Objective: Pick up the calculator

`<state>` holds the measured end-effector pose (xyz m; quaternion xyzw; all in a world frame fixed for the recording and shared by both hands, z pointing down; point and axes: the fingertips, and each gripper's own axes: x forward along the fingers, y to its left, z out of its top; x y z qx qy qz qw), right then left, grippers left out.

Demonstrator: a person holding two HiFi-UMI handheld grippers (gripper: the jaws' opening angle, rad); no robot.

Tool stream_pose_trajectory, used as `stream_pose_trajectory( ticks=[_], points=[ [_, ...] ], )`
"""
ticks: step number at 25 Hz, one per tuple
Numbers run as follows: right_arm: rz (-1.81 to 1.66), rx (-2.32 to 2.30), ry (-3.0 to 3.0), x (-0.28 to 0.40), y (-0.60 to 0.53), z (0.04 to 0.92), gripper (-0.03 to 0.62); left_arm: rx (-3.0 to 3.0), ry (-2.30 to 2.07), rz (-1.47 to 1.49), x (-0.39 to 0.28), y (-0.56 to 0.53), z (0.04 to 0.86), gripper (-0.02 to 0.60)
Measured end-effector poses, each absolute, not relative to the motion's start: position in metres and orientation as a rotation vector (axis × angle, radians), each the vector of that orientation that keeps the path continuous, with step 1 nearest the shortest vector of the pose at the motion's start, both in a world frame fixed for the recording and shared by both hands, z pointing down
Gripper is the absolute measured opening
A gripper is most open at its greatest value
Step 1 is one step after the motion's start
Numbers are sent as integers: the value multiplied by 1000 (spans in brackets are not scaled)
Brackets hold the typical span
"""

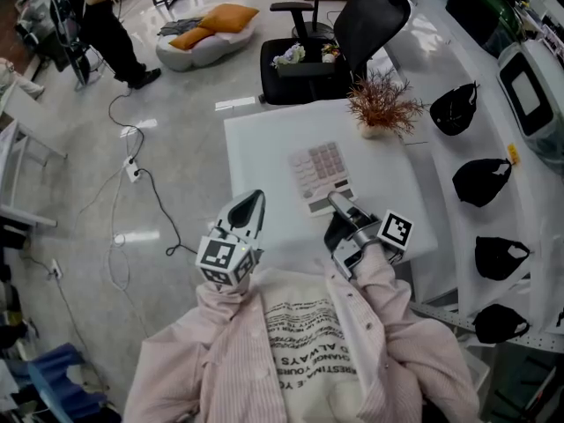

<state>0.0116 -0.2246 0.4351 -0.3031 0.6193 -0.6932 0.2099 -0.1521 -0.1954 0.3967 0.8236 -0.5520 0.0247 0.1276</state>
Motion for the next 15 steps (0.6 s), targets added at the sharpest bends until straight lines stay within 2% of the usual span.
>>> stream_pose_trajectory(
  ticks=[15],
  points=[
    [-1950, -848, 1718, 10, -225, 440, 58, 2384, -1608, 66, -152, -195, 399, 2]
  ],
)
